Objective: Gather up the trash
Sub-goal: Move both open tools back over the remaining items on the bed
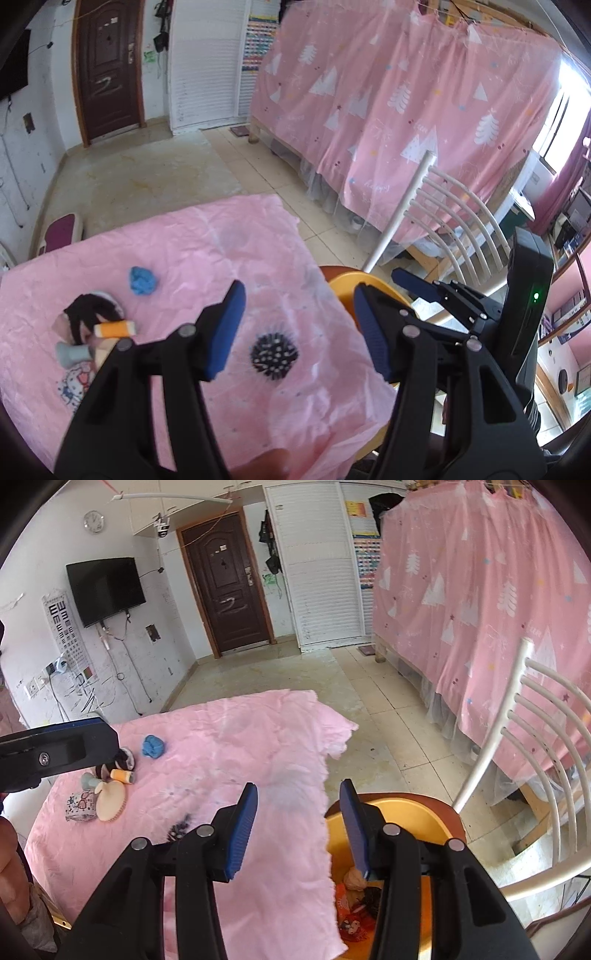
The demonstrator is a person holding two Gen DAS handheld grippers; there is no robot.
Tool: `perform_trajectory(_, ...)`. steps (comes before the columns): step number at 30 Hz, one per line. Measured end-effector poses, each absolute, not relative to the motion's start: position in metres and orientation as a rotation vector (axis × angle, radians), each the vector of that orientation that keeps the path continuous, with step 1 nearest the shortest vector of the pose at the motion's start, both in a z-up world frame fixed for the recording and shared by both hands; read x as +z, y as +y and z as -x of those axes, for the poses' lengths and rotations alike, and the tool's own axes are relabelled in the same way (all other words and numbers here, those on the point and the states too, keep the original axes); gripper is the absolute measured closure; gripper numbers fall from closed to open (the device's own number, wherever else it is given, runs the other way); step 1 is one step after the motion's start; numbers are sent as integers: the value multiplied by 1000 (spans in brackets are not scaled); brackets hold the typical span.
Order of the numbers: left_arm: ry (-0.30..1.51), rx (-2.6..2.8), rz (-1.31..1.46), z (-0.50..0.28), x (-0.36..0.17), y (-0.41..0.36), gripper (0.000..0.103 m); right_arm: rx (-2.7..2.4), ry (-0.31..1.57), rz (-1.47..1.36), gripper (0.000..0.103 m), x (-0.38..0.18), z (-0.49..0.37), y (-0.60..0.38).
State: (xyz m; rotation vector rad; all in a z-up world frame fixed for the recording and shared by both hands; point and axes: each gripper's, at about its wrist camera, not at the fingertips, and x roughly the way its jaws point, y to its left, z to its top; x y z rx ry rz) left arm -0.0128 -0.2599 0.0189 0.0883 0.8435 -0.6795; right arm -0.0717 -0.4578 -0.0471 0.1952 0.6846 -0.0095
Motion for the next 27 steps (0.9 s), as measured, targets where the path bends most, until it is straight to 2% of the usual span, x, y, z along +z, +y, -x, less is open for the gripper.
perform_trajectory(17, 842, -428, 40, -3, 9, -138, 42, 195, 741, -73, 67, -43, 26, -339)
perform_trajectory(27, 907, -304, 128, -9, -13, -79, 42, 303, 795, -11, 67, -55, 7, -275)
